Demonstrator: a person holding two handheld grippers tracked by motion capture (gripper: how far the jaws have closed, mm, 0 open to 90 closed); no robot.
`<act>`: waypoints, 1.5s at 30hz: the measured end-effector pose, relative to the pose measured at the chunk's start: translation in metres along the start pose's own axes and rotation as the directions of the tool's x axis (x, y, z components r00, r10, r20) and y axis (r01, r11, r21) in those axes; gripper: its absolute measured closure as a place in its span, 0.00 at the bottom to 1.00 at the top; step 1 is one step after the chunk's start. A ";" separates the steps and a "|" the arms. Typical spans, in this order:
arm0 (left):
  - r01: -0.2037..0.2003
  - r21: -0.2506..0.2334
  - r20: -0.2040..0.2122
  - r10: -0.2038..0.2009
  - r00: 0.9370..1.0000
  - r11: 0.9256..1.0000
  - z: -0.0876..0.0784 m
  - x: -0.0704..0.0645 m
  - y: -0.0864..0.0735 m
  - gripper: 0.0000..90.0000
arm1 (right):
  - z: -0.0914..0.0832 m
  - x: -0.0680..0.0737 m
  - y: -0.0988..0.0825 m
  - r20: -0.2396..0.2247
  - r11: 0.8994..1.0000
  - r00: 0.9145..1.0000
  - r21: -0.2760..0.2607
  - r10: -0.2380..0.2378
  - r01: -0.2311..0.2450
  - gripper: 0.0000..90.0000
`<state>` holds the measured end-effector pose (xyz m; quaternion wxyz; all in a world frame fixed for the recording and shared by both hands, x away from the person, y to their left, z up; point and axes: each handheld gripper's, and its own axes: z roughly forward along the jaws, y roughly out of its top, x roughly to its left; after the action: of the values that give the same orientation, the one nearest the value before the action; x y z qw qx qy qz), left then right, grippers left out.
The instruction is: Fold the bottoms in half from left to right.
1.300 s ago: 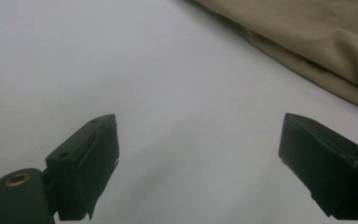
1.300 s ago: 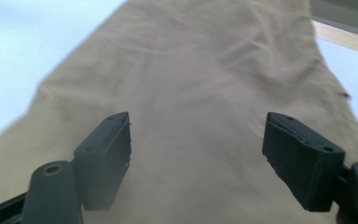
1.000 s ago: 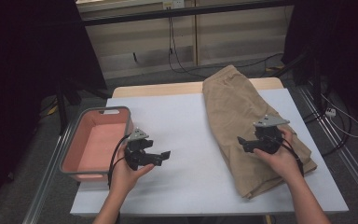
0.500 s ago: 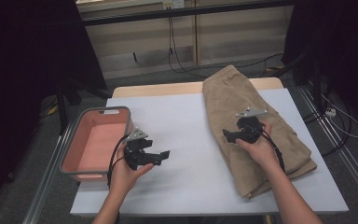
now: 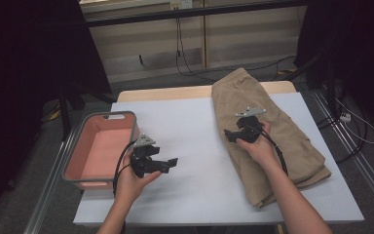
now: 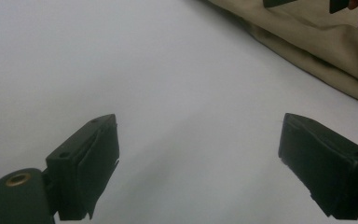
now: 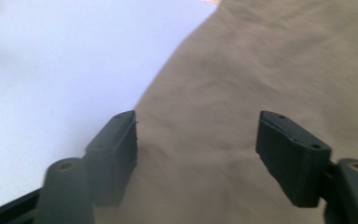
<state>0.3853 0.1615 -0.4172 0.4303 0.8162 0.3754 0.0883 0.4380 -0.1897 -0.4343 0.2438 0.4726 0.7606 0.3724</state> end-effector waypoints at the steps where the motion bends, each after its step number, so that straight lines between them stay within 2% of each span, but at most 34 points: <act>1: 0.002 0.003 -0.001 -0.002 1.000 1.000 0.000 0.000 0.000 0.13 | 0.002 0.002 0.002 -0.001 1.000 1.000 0.001 -0.003 0.003 0.35; 3: 0.004 0.003 -0.001 -0.004 1.000 1.000 0.000 0.001 0.000 0.13 | 0.007 0.005 0.005 -0.010 1.000 1.000 -0.001 -0.007 0.007 0.37; 6: 0.002 0.003 -0.001 -0.002 1.000 1.000 0.000 0.000 0.000 0.14 | 0.016 0.010 0.008 -0.022 1.000 1.000 0.015 -0.009 0.009 0.32; 9: 0.007 0.001 -0.001 -0.007 1.000 1.000 0.001 0.001 -0.001 0.14 | 0.026 0.014 0.009 -0.031 0.999 0.999 0.037 -0.011 0.012 0.31; 11: 0.009 0.002 -0.002 -0.009 1.000 1.000 0.001 0.002 -0.001 0.14 | 0.033 0.016 0.007 -0.010 0.998 1.000 0.054 -0.029 0.029 0.32; 13: 0.007 0.006 -0.004 -0.007 1.000 1.000 0.001 0.002 -0.002 0.14 | 0.039 0.015 0.005 -0.020 0.998 1.000 0.062 -0.006 0.008 0.34; 15: 0.011 0.009 -0.002 -0.011 1.000 1.000 0.002 0.002 -0.002 0.14 | 0.044 0.013 0.001 -0.003 0.997 1.000 0.080 -0.005 0.005 0.37; 24: 0.007 0.010 -0.010 -0.007 1.000 1.000 0.002 0.003 -0.002 0.14 | 0.046 0.007 -0.004 0.003 0.996 1.000 0.087 0.006 -0.006 0.44; 32: 0.006 0.014 -0.010 -0.006 1.000 1.000 0.001 0.003 -0.003 0.14 | 0.043 0.004 -0.005 0.010 0.997 1.000 0.077 0.019 -0.020 0.68; 39: 0.007 0.008 -0.013 -0.007 1.000 1.000 0.000 0.004 -0.002 0.14 | 0.042 -0.002 -0.006 0.031 0.996 0.999 0.073 0.043 -0.045 0.94; 45: 0.011 0.003 -0.013 -0.011 1.000 1.000 0.000 0.004 -0.002 0.14 | 0.042 -0.002 -0.006 0.031 0.997 0.999 0.070 0.036 -0.038 0.98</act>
<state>0.3870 0.1646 -0.4191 0.4273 0.8141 0.3826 0.0907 0.4658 -0.1790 -0.4638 0.2312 0.5006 0.7607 0.3425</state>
